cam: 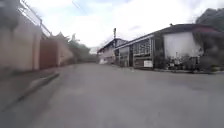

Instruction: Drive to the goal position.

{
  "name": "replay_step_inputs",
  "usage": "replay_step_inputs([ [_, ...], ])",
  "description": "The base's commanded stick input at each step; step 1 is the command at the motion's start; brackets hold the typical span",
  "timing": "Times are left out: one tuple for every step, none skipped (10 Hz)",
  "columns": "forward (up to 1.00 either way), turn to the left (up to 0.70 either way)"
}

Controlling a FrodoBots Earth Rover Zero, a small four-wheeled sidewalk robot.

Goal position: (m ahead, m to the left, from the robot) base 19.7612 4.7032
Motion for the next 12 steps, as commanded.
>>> replay_step_inputs([
  [0.85, 0.34],
  [1.00, 0.35],
  [1.00, 0.00],
  [1.00, 0.00],
  [1.00, 0.00],
  [1.00, 0.01],
  [1.00, 0.23],
  [1.00, 0.38],
  [1.00, 0.40],
  [1.00, 0.40],
  [1.00, 0.16],
  [1.00, 0.00],
])
